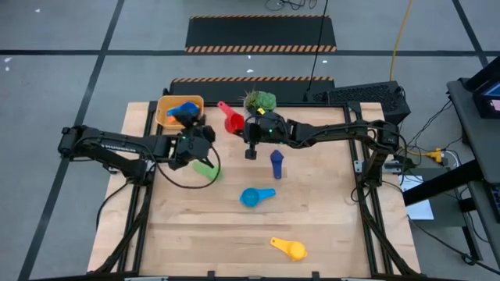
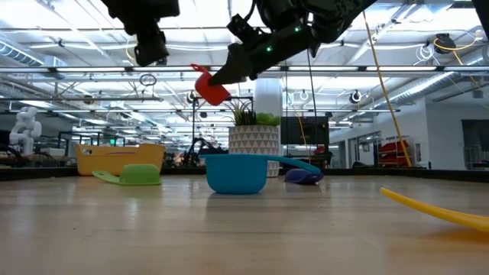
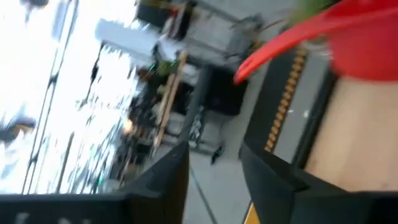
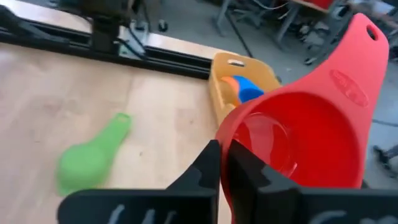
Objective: Nest measuring cups in basket
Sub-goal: Stack the dark orange measuring cup on top of the dark blue measuring cup in the yellow bin
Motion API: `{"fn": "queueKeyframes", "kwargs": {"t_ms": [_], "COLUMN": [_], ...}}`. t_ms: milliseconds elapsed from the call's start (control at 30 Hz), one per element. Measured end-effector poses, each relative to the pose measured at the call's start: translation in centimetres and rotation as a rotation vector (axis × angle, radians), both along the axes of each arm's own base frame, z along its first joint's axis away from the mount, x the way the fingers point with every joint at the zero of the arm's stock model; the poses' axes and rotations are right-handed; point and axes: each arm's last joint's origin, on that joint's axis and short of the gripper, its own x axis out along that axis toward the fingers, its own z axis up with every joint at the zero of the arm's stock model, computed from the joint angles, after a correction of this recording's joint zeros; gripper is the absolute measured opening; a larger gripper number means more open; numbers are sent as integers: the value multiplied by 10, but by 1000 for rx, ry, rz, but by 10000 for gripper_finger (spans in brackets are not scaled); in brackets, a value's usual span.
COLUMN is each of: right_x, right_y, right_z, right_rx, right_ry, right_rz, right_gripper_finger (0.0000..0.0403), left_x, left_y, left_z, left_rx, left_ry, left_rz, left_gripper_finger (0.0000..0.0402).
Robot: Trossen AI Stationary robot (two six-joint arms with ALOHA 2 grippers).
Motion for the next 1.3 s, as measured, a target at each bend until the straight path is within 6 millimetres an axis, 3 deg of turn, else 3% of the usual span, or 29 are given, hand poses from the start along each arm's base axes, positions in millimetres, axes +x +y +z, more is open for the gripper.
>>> {"fn": "queueKeyframes", "kwargs": {"t_ms": [167,300,433,667,800,1067,1300], "right_x": [0,1,4,19,22,26,29], "right_y": [-5,-8,6,49,64,66,66], "right_z": [7,16,24,24,21,12,4], "right_rx": [-78,-198,-295,-528,-670,-780,-841], "right_ry": [-47,-107,-159,-244,-247,-183,-145], "right_rz": [-102,-265,-357,-409,-478,-491,-470], "right_gripper_finger": [2,1,1,1,0,0,0], "left_x": [-17,-29,-31,-15,-16,-18,-15], "left_y": [-3,2,5,3,-3,-10,-2], "left_z": [14,28,33,12,6,17,21], "left_rx": [-90,-363,-561,-510,-443,-416,-442], "left_ry": [-257,-542,-658,-898,-986,-1116,-1189], "left_rz": [-2,-134,-264,-437,-525,-633,-723], "left_gripper_finger": [195,203,204,204,205,205,203]}}
